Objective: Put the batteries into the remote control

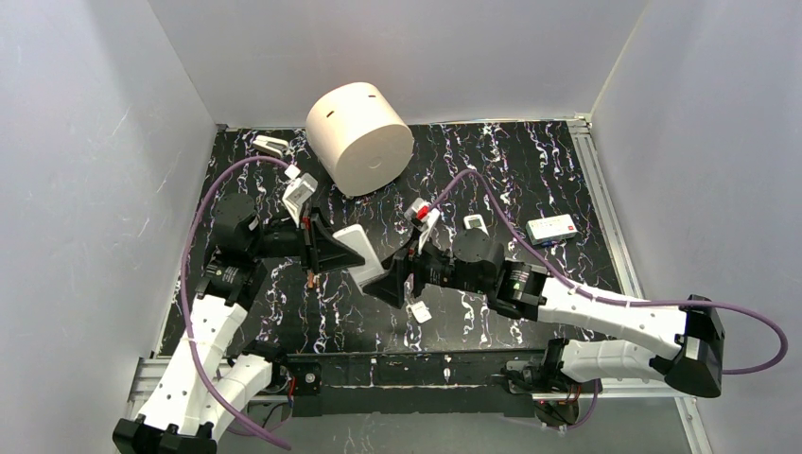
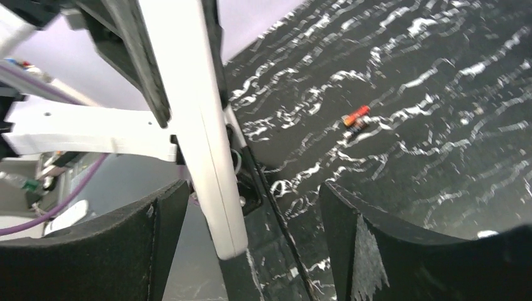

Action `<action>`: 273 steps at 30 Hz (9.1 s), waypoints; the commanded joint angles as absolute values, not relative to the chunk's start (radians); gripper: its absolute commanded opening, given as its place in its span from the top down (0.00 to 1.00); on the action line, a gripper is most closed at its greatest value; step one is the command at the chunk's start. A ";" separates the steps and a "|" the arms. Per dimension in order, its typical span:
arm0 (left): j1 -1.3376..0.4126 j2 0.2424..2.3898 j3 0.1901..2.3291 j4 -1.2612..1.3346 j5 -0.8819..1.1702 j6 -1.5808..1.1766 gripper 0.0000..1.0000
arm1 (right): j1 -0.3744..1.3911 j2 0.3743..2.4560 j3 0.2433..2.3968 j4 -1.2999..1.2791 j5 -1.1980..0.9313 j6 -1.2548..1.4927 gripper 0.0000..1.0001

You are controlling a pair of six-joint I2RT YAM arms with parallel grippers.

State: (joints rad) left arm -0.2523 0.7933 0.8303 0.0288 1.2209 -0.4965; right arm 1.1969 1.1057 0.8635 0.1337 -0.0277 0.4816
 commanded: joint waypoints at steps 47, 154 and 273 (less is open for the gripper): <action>-0.284 0.715 0.941 -0.654 1.196 -0.129 0.60 | 1.038 1.620 1.537 -0.773 -0.731 -0.209 0.99; -0.454 0.429 1.064 -0.960 -0.669 -0.352 1.00 | 1.306 2.442 2.119 -0.470 0.548 0.633 0.64; -0.419 1.035 0.709 0.647 0.648 -1.402 1.00 | 1.107 1.042 1.000 0.143 0.607 0.403 0.79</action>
State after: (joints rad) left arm -0.4221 1.0588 0.7067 0.5964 0.6643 -1.3956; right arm 1.1080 1.0801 1.0164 0.1123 0.6136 0.3794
